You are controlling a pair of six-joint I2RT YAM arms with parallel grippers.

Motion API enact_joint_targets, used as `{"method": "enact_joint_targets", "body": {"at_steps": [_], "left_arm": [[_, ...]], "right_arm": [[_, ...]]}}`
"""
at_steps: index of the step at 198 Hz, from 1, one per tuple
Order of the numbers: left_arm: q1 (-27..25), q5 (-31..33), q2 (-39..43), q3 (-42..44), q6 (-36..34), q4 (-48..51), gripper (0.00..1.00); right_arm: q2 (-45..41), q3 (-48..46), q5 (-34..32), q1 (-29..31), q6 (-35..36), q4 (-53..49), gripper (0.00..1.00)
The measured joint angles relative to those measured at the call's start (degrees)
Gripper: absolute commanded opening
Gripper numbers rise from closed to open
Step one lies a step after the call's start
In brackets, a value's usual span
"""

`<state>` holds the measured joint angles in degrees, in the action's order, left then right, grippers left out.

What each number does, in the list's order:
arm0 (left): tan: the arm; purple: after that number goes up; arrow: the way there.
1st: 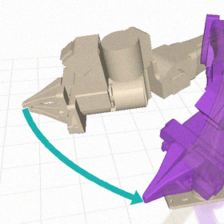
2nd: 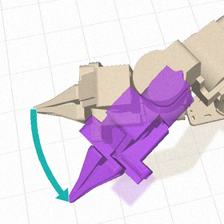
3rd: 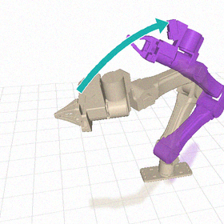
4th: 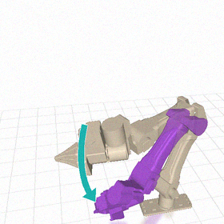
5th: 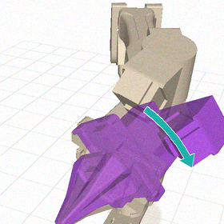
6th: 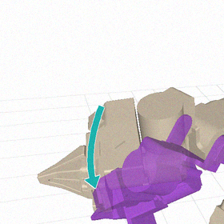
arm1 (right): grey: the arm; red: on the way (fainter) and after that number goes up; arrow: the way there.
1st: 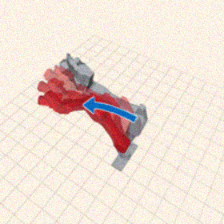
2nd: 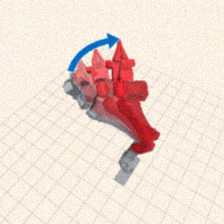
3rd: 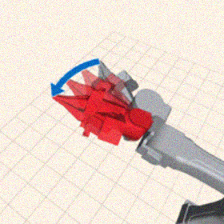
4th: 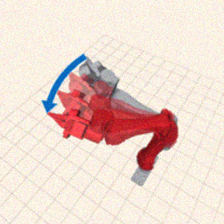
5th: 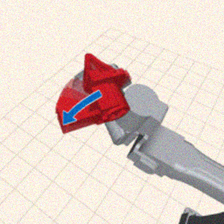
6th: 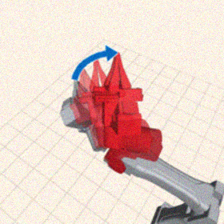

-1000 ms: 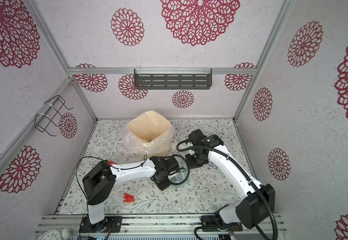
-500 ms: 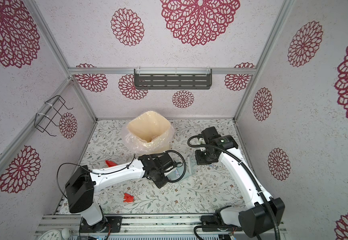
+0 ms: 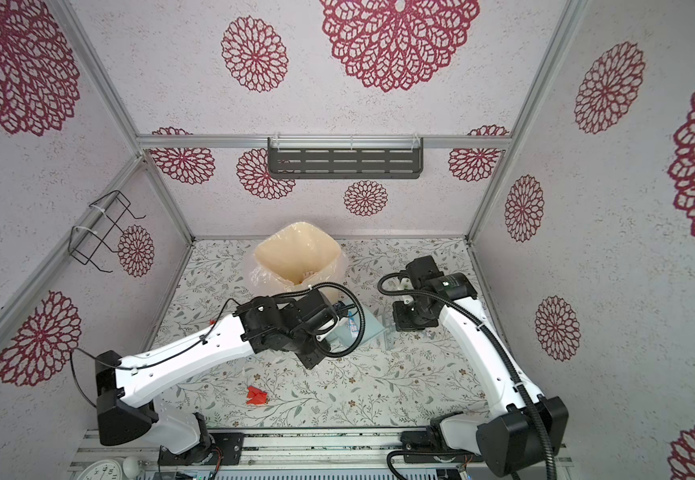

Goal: Sweep away the paper scraps from the table
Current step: 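Lift the dustpan holding the scrap up over the beige bin with the left gripper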

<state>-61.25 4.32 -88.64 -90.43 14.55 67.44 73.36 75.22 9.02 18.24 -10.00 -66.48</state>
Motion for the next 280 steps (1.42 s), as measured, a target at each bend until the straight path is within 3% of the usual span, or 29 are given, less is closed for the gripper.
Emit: {"method": "enact_joint_targets", "body": {"at_steps": [52,105,218,280], "left_arm": [[0.0,5.7,1.7,-11.1,1.7,10.0,0.0],[2.3,10.4,2.7,-14.5,2.1,16.1,0.0],[24.5,12.2,7.6,-15.5,-0.7,17.7,0.0],[32.4,13.1,2.4,-21.2,-6.6,18.1,0.0]], "right_arm": [[-0.2,-1.5,0.5,-0.3,0.0,1.6,0.0],[-0.2,-1.6,1.0,-0.6,0.2,2.1,0.0],[-0.2,-1.7,1.8,-1.8,1.3,2.6,0.0],[0.2,-1.7,2.3,-2.3,1.9,2.8,0.0]]}}
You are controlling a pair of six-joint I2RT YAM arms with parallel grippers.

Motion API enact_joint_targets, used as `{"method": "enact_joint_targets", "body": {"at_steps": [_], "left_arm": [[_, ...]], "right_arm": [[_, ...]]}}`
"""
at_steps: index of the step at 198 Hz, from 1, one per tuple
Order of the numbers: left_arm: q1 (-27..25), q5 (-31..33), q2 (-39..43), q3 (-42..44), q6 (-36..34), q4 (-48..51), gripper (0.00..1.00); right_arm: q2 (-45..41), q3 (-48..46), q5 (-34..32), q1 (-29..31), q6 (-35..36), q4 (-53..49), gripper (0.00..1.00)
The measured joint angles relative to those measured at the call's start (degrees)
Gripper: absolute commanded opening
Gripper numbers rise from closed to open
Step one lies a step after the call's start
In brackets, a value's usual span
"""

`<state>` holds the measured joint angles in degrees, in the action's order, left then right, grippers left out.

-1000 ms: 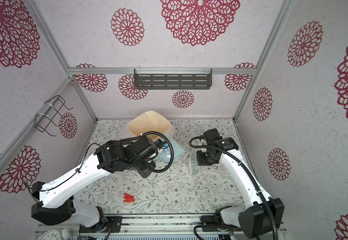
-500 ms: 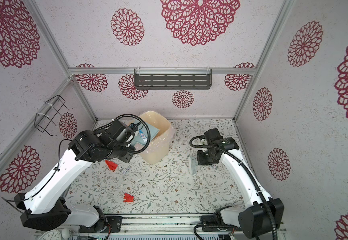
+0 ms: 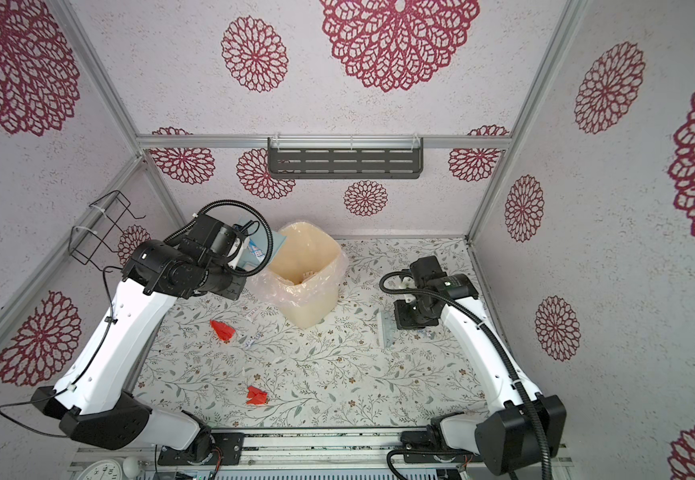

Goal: Sweep away the paper scraps from the table
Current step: 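Lift the dustpan holding the scrap up over the beige bin with the left gripper, then tip the dustpan over the beige bin with the left gripper to empty it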

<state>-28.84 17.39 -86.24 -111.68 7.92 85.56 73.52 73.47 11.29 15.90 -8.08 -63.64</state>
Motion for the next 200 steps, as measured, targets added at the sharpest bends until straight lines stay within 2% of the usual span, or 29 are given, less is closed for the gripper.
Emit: {"method": "enact_joint_targets", "body": {"at_steps": [58,105,200], "left_arm": [[0.3,5.0,-7.6,-4.2,-6.8,1.1,0.0],[0.0,9.4,-9.6,-6.1,-11.7,1.1,0.0],[-7.1,25.2,-12.1,-6.3,-23.7,-3.1,0.0]], "right_arm": [[0.0,0.0,0.8,-1.0,1.0,0.1,0.0],[0.1,0.0,1.0,-1.7,1.2,0.1,0.0],[1.0,-1.0,2.5,-3.2,2.1,0.8,0.0]]}}
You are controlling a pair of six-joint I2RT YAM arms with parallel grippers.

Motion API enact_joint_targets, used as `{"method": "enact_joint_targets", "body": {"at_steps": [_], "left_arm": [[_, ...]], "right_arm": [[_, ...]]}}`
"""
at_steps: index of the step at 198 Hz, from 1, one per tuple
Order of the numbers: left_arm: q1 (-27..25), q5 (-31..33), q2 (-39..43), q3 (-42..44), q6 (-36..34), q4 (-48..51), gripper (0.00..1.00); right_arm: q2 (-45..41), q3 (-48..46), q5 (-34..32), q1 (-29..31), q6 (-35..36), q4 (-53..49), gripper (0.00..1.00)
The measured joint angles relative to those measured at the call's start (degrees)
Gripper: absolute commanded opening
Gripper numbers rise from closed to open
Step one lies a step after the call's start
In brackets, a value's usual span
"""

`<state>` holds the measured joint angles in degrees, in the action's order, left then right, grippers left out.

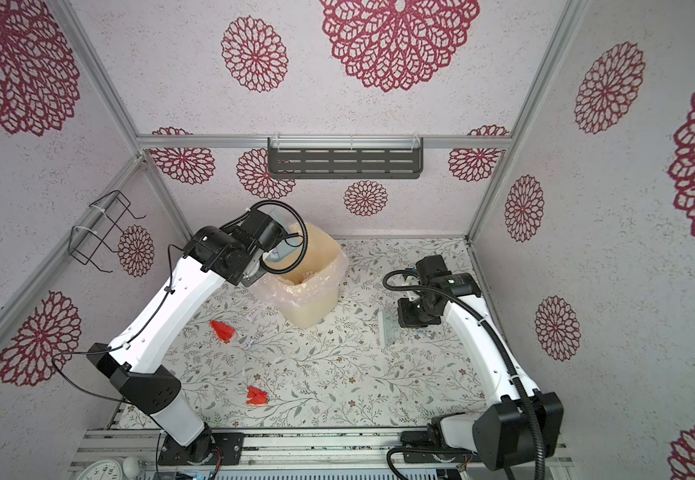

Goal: Sweep away the paper scraps from the table
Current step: 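Tip the dustpan over the beige bin with the left gripper to empty it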

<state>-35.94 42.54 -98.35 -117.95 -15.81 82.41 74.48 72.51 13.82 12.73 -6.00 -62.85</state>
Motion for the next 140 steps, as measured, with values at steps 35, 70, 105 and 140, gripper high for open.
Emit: {"method": "enact_joint_targets", "body": {"at_steps": [35,70,105,140], "left_arm": [[-3.0,6.8,0.0,3.3,-5.6,-4.1,0.0],[-4.9,14.4,0.0,10.1,-13.5,-10.6,0.0],[-5.6,20.1,1.0,16.8,-24.2,-20.0,0.0],[-5.8,22.8,2.9,20.9,-32.2,-27.7,0.0]], "right_arm": [[0.0,-0.6,0.1,-0.7,0.4,-0.1,0.0],[-0.1,-0.6,0.5,-1.2,0.5,-0.2,0.0],[-0.8,-1.3,1.3,-1.5,0.5,-0.4,0.0],[-1.1,-1.9,1.5,-1.6,0.5,-0.4,0.0]]}}
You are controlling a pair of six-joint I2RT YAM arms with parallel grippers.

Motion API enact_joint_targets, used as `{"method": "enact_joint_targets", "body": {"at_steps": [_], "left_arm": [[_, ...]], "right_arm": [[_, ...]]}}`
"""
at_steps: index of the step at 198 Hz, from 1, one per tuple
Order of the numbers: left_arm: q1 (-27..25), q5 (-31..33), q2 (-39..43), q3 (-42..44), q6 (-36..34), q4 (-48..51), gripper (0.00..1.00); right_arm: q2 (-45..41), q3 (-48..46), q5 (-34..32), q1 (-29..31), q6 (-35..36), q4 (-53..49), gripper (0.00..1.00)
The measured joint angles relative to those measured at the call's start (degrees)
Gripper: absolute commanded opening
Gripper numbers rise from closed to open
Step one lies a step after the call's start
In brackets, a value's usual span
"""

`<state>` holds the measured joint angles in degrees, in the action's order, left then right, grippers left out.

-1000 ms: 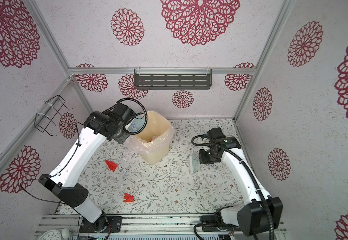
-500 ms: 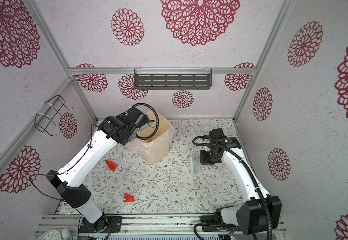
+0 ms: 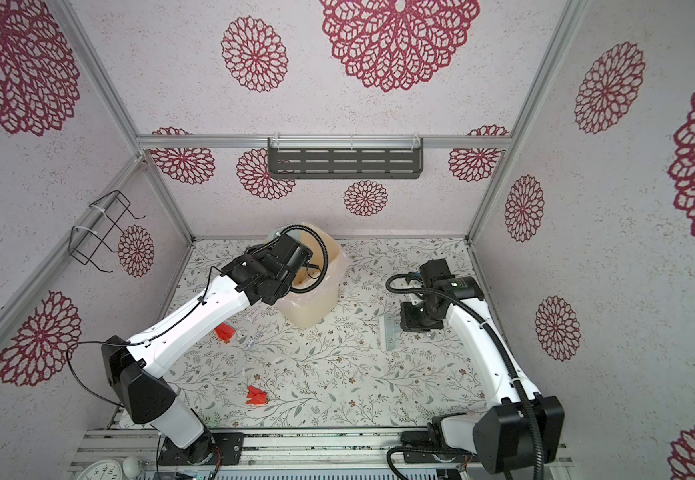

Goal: Sweep away the paper scraps from the table
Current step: 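Tip the dustpan over the beige bin with the left gripper to empty it, then lower the empty dustpan beside the remaining blue-pink scrap with the left gripper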

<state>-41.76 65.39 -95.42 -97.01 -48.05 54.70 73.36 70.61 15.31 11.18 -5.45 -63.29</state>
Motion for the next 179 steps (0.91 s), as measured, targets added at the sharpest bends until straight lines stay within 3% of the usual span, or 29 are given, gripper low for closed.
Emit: {"method": "enact_joint_targets", "body": {"at_steps": [86,124,179], "left_arm": [[-0.1,0.7,1.2,-1.0,0.0,-1.9,0.0],[-2.4,-0.7,1.2,-8.0,5.4,1.5,0.0],[-9.6,-5.7,-0.7,-20.6,16.4,9.7,0.0]], "right_arm": [[-0.1,0.0,0.0,0.0,0.0,0.0,0.0],[-0.5,0.0,0.0,-0.1,0.0,0.0,0.0],[-0.6,3.7,-1.5,-0.4,0.0,-1.8,0.0]]}}
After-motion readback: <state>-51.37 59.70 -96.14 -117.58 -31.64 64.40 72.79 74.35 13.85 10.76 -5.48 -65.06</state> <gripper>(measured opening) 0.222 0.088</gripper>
